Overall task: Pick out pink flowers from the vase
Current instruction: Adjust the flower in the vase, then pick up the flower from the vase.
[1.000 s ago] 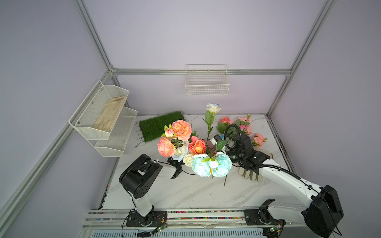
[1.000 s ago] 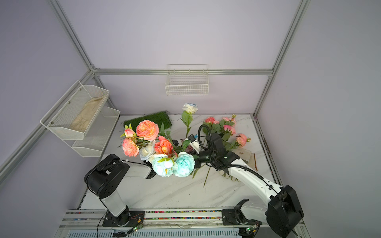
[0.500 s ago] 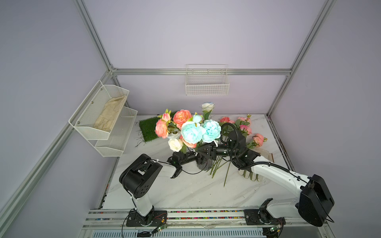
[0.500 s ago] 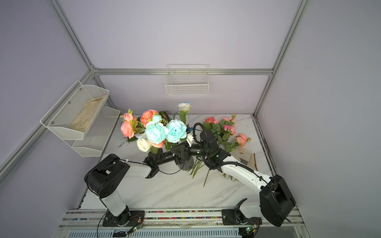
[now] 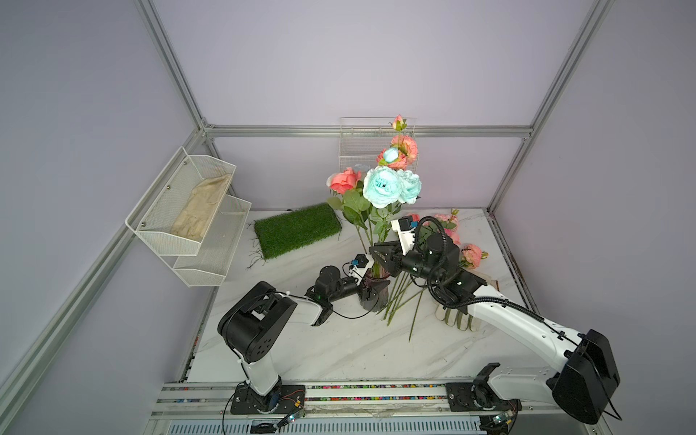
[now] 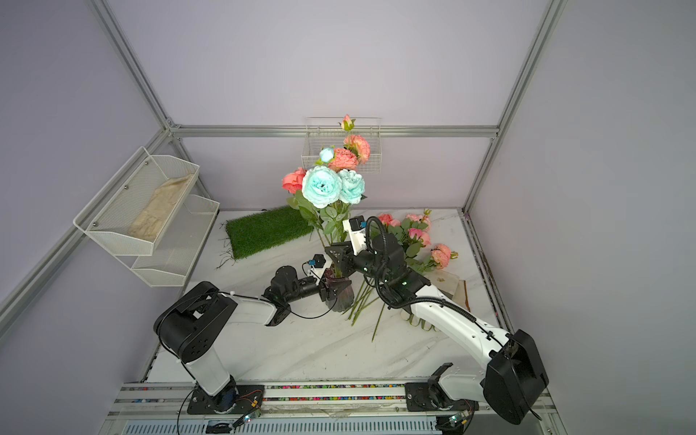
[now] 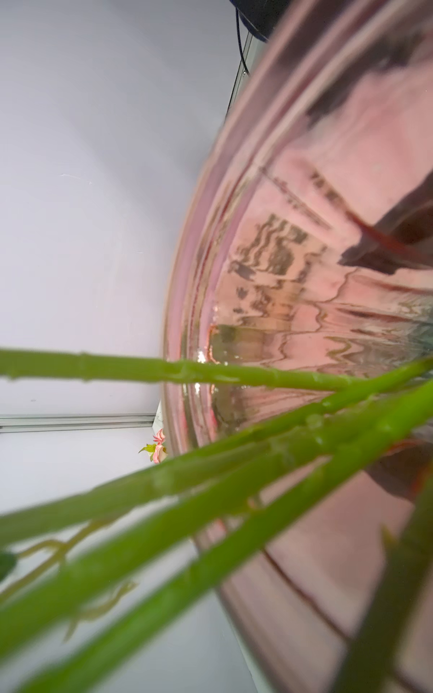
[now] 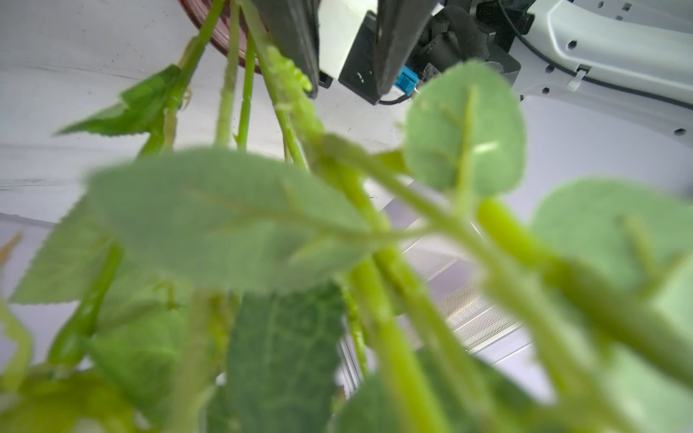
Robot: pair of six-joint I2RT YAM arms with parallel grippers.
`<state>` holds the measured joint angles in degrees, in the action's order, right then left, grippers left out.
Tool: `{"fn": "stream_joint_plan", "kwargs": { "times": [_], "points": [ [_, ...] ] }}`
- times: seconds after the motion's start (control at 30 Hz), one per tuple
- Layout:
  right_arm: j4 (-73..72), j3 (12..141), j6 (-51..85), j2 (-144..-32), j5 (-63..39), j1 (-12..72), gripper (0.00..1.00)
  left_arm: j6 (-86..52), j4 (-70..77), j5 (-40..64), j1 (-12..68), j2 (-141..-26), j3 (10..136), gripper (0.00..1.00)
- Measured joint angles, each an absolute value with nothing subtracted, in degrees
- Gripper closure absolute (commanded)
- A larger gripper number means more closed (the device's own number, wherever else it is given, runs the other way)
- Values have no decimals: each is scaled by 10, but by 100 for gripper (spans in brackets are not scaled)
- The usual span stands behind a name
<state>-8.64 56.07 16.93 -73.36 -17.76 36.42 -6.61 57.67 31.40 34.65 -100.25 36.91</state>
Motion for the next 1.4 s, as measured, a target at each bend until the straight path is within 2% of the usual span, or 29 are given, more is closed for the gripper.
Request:
{"fn": "stream_joint_plan", "kwargs": {
  "times": [0.3,0.57,0.8,1.1,1.4],
  "points": [
    [-58,571,147,-716,-170,364,70,-64,576,316,347,-1002,369,100],
    [-64,586,150,-755,-190,364,65,-64,576,316,347,-1002,369,100],
    [-70,622,146,-806,-172,364,64,-64,576,315,347,-1002,369,100],
    [-84,638,138,-849,-152,364,71,-64,577,315,347,-1002,369,100],
    [-96,651,135,-866,-147,364,89,-65,576,315,347,-1002,369,100]
  ]
}}
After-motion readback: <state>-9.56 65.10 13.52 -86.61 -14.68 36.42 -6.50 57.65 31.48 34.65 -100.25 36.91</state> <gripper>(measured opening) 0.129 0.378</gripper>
